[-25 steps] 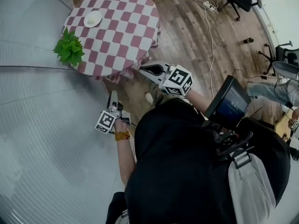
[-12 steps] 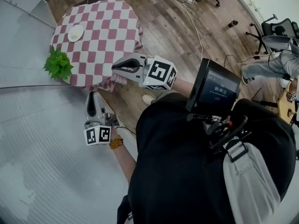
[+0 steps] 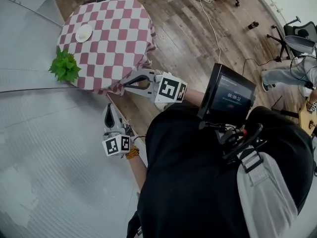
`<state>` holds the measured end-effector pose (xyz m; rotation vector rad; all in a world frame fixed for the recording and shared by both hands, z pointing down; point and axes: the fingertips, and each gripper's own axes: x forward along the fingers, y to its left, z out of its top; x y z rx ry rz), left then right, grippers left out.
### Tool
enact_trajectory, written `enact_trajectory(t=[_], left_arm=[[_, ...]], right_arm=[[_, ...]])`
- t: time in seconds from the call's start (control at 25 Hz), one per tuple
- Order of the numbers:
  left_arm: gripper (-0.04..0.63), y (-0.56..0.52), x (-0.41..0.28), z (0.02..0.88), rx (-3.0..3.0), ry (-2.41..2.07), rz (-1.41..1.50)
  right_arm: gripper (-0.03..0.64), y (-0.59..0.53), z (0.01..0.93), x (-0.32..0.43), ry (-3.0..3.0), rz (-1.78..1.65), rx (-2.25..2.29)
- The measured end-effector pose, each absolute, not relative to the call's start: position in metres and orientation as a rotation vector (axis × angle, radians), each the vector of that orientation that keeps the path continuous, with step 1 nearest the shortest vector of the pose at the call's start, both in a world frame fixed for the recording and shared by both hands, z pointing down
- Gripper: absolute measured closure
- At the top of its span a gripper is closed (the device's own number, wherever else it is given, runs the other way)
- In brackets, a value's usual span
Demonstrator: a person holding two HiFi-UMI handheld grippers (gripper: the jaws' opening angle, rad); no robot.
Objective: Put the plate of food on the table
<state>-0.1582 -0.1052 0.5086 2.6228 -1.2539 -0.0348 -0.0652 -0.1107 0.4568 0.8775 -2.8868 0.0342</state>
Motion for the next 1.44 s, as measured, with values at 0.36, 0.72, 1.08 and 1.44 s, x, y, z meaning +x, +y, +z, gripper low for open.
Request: enact_trajectory(t=[0.36,0.72,1.08,1.44], left_arm=[[0.589,-0.092,-0.151,0.571,2.603,-1.247,0.235],[0.589,-0.086,-0.141,0.59,2.591,-1.191,0.267],[0.589,-0.082,-0.139,0.594,2.586,-1.179,0.273],[0.589,-0.068,-0.137,0.601,2.563,-1.178,0.281]], right_arm=[[0.606,-0.102,0.535,-0.062,-2.798,0.216,0.867],[0.606,-0.096,0.541,-0.075,-2.805,0.215,0.797],[0.606,-0.092,0.542,-0.075,-2.804,0.204,0.79],[0.606,-0.082,0.544,-0.077,-2.807,0.204,0.758]])
